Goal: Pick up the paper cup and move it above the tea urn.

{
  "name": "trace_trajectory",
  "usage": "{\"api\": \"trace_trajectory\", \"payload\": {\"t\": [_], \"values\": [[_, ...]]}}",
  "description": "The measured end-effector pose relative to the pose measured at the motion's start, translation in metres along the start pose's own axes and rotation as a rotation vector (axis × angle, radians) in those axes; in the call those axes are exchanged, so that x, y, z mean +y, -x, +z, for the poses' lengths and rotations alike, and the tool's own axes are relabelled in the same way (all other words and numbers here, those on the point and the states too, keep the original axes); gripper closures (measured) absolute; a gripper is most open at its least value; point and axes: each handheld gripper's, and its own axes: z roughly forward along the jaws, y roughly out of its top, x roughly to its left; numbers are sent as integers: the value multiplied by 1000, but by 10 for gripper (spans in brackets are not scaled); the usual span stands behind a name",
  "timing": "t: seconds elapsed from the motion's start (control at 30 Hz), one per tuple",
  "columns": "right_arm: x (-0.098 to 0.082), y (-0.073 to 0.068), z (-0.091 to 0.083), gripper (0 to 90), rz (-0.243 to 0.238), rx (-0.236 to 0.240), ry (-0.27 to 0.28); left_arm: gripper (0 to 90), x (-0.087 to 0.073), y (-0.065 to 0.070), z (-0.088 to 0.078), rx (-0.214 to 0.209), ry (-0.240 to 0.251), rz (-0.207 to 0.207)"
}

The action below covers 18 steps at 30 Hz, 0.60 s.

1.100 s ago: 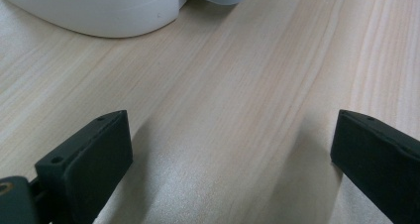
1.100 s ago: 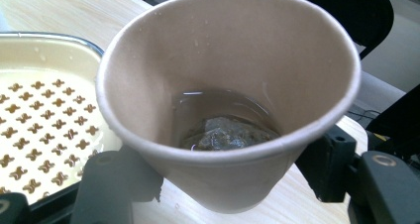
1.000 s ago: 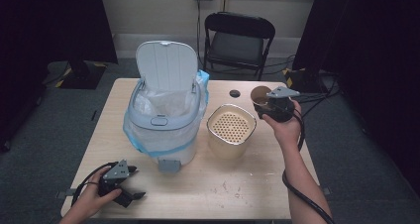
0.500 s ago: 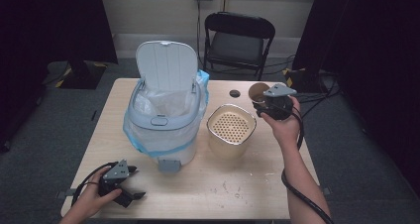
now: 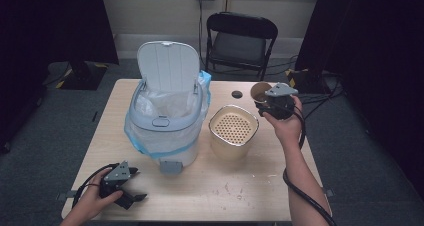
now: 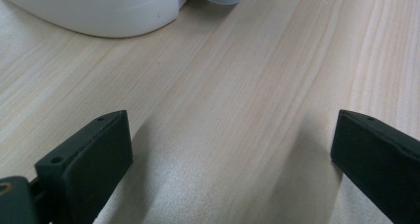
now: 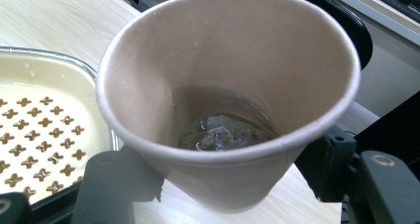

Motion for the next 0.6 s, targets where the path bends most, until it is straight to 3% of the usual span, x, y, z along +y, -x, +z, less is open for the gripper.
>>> {"api": "trace_trajectory", "payload": {"t": [0.6], "values": [[4,2,-1,367,-30,-19,20,19,0,0,0,0,0,0]]}}
